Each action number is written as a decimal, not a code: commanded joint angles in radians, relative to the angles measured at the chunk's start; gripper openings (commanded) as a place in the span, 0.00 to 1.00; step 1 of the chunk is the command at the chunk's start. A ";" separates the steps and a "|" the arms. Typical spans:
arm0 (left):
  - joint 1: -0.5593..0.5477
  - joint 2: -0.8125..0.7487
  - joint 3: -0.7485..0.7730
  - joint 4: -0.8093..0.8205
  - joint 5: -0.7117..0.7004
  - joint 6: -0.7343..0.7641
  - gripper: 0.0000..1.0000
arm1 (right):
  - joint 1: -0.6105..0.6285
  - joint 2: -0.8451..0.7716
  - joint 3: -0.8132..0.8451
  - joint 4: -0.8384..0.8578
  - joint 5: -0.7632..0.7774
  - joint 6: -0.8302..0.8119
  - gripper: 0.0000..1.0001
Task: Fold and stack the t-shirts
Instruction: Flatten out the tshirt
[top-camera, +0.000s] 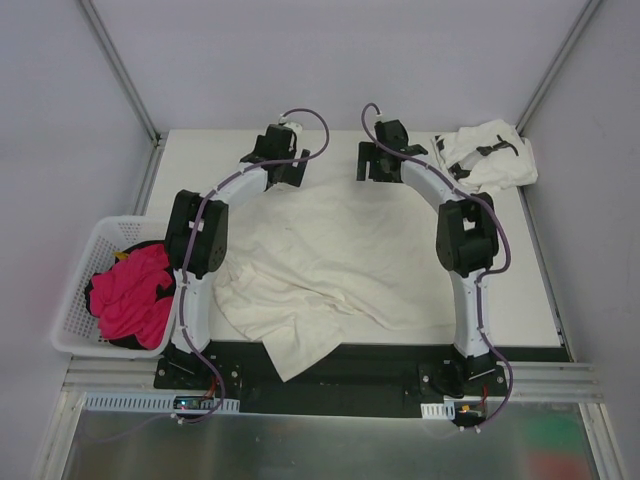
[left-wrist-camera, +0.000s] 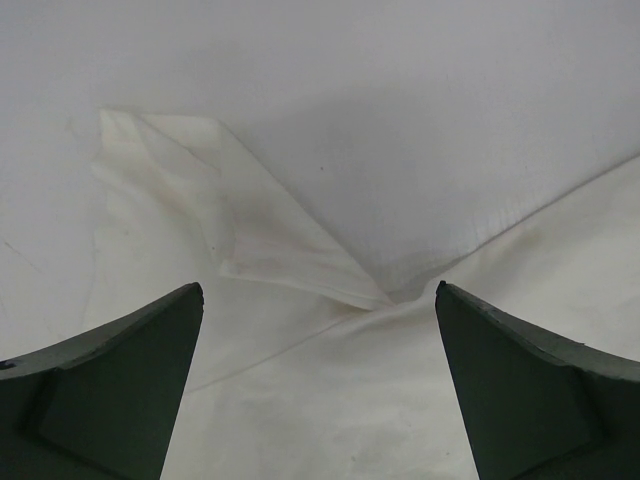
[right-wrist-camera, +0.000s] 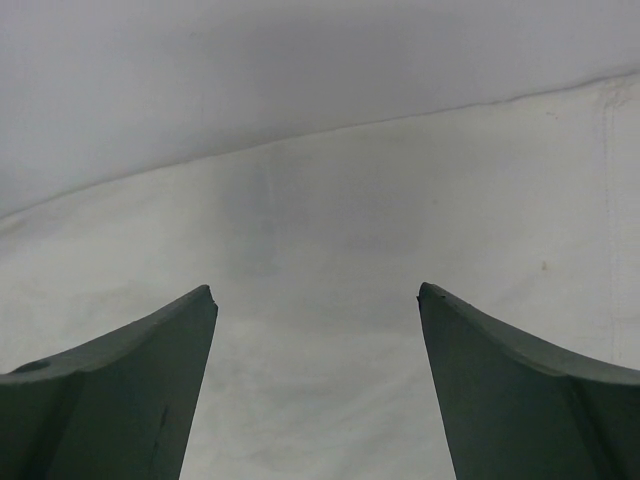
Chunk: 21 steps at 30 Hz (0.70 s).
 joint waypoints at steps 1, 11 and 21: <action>-0.001 0.022 0.092 -0.111 0.028 -0.041 0.99 | -0.012 0.031 0.062 -0.014 -0.007 0.028 0.85; -0.001 0.023 0.103 -0.194 0.022 -0.048 0.99 | -0.032 0.056 0.047 0.013 -0.050 0.049 0.84; -0.001 0.092 0.193 -0.281 -0.083 -0.088 0.99 | -0.037 0.056 0.019 0.020 -0.065 0.051 0.81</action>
